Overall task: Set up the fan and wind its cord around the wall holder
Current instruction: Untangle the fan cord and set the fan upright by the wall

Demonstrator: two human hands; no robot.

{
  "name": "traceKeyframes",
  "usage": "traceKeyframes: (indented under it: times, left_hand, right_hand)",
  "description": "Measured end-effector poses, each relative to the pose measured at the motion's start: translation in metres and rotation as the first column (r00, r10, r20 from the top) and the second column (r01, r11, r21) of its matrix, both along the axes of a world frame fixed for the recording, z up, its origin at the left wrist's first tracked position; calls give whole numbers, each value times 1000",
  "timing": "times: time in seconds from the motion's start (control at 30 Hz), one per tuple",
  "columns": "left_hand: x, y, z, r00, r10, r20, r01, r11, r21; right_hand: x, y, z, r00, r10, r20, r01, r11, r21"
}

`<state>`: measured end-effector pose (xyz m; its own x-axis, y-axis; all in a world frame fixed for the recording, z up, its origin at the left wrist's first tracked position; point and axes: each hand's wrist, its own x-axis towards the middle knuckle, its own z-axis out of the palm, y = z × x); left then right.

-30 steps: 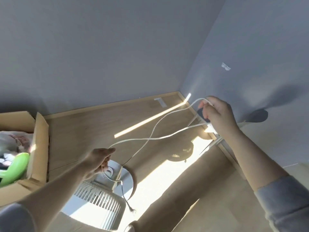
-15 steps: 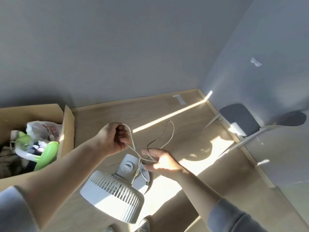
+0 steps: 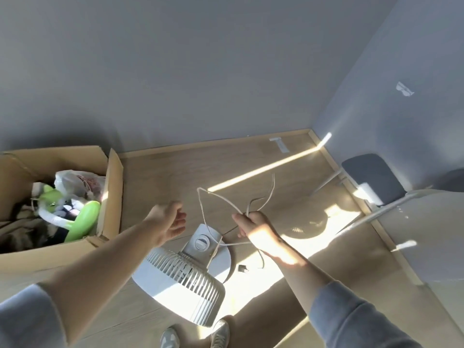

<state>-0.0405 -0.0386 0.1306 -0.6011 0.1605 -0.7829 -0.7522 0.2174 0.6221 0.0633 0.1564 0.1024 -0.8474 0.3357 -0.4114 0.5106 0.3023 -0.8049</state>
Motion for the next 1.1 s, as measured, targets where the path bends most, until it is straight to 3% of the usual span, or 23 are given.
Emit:
traceKeyframes:
  times: [0.13,0.37,0.5,0.67,0.77,0.9,1.1]
  left_hand:
    - [35,-28,-38,954,-225,-197,155,935,-319]
    - [77,-56,-75,921,-265,-286,84,851,-519]
    - [89,-66,-86,959,-205,-196,27,754,-657]
    - [99,-73,-108,989,144,22,-112,851,-513]
    - [103,-70,-117,962,269,52,-221,875,-430]
    - [99,-69,-121,959,281,46,-236,875,-424]
    - [82,-70,-118,987,157,46,-129,920,-370]
  right_hand:
    - [-9,0,-16,994,-15,110,8,998,69]
    - [-39,-15,-57,978,110,177,-142,974,179]
    - [-49,-23,-77,944,200,261,-272,923,274]
    - [-57,-35,-97,885,271,378,-355,918,173]
    - [-61,-43,-104,874,289,390,-360,925,122]
    - [-67,-50,-103,869,255,424,-322,942,94]
    - [-65,-47,-100,905,108,411,-186,970,156]
